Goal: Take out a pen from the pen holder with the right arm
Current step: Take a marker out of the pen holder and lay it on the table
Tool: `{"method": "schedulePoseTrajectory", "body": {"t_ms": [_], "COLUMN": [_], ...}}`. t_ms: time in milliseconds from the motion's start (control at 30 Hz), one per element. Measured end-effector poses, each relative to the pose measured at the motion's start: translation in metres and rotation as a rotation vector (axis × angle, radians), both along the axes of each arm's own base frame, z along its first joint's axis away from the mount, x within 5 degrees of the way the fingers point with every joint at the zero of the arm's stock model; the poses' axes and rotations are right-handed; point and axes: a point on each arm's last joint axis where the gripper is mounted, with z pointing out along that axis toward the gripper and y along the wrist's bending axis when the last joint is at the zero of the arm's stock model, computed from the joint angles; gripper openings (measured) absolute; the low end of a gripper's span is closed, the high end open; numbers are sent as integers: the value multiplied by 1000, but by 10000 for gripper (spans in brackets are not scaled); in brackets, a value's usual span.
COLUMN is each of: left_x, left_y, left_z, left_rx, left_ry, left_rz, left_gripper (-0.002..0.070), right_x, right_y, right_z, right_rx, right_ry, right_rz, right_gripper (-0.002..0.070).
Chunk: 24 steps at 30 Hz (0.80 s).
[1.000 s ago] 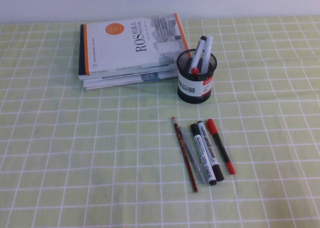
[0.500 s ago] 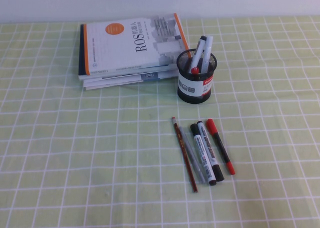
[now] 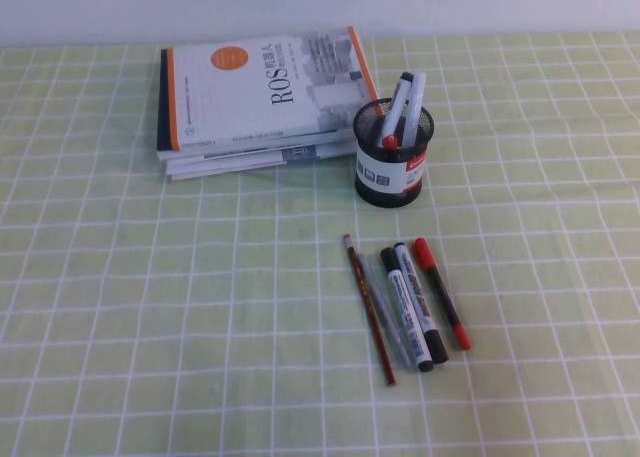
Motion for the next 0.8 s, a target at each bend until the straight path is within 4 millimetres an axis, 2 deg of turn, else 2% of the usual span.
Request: {"method": "schedulePoseTrajectory", "body": {"t_ms": [100,267,400,533,700,800], "left_x": [0,0,0,0,0,0], "left_y": [0,0,0,0,0,0], "left_z": [0,0,0,0,0,0], "left_rx": [0,0,0,0,0,0], "left_ry": [0,0,0,0,0,0], "left_rz": [0,0,0,0,0,0], "left_gripper": [-6,-6,-6,-6,-6,-6], "right_x": [16,37,50,64,81,93], "right_y": [12,40,65,87,105,116], "right_z": [4,0,-10,-22,-38,-54], "right_rx": [-51,-82,-154,-271,-302,-297], "right_ry": [-14,-98,-176,-295,-437,-521], "right_rz": [28,73,142,220,271,294], "right_gripper": [-13,-13,-10,25,158,291]}}
